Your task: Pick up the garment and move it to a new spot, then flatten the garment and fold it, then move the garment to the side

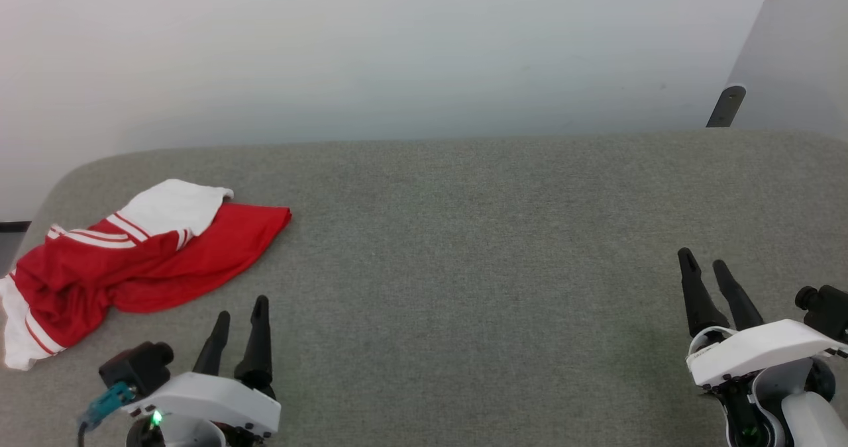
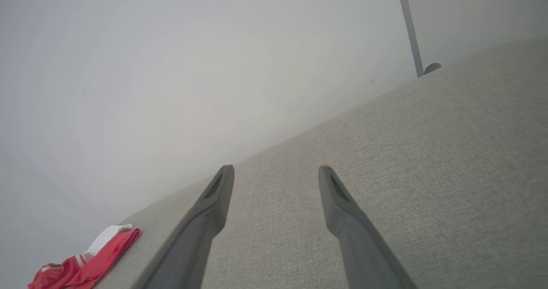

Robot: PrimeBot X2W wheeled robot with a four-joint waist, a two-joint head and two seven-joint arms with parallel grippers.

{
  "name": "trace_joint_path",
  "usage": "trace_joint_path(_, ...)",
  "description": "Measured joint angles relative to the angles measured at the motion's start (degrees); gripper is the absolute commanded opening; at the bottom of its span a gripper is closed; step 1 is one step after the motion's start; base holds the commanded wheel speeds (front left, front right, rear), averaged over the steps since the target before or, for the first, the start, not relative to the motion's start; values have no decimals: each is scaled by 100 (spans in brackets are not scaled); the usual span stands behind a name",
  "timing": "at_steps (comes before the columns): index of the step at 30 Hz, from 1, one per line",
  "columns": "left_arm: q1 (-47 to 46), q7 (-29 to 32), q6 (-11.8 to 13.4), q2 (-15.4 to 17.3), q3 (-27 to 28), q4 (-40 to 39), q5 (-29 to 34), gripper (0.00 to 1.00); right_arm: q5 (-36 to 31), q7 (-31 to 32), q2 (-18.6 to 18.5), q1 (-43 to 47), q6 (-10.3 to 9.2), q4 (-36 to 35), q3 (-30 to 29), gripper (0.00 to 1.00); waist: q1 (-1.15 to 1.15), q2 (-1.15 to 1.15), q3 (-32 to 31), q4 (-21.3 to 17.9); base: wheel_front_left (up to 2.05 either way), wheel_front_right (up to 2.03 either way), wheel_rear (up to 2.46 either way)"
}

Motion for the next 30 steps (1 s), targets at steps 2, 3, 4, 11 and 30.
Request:
trace_joint_path(2, -3, -40, 18, 22, -31, -4, 166, 100, -178, -19, 5, -2, 0, 12, -42, 100, 0, 0, 2, -2, 0, 0, 0)
trace_joint_path(3, -3, -51, 20, 31, -43, -5, 241, 100, -280, -51, 13, -5, 0, 23, -54, 100, 0, 0, 3, -3, 0, 0, 0)
trace_joint_path(4, -4, -65, 29, 36, -48, -8, 307, 100, -387, -59, 15, -12, 0, 35, -59, 100, 0, 0, 5, -5, 0, 0, 0)
trace_joint_path(11, -9, -183, 101, 89, -89, -14, 786, 100, -998, -171, 45, -133, 0, 132, -122, 100, 0, 0, 10, -17, 0, 0, 0)
trace_joint_path(30, -8, -454, 163, 97, -125, -45, 1822, 100, -2096, -444, 22, -324, 0, 339, -98, 100, 0, 0, 30, -45, 0, 0, 0)
